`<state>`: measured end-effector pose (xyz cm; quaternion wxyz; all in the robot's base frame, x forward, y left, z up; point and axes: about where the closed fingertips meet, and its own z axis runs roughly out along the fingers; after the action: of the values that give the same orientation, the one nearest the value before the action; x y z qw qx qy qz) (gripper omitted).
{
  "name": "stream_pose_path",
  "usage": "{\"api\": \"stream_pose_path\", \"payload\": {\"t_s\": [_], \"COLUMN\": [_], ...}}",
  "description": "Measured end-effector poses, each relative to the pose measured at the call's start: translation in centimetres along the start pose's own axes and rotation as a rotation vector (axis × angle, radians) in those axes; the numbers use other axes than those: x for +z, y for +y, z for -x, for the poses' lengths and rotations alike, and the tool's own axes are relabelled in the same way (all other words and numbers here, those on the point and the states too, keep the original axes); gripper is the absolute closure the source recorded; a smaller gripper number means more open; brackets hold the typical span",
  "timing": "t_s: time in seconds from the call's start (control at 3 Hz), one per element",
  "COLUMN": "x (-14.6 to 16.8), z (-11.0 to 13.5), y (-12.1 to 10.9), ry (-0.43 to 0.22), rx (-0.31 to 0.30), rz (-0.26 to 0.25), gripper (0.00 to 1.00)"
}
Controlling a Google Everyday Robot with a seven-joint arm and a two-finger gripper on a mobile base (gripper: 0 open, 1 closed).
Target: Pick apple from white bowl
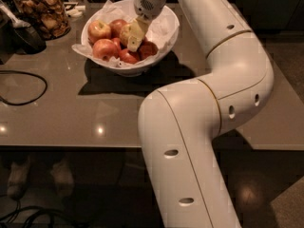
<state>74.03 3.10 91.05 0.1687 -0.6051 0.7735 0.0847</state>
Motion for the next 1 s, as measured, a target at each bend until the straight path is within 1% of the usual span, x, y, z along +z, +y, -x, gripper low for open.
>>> {"api": "stream_pose_path", "payload": {"t_s": [0.67,1.0], "x": [0.00,0.00], "z": [0.00,0.00], "y": [0.00,0.00], "ry": [0.000,0.000], "rx": [0.000,0.000], "rz": [0.000,0.000], "gripper": [1.00,1.00]}}
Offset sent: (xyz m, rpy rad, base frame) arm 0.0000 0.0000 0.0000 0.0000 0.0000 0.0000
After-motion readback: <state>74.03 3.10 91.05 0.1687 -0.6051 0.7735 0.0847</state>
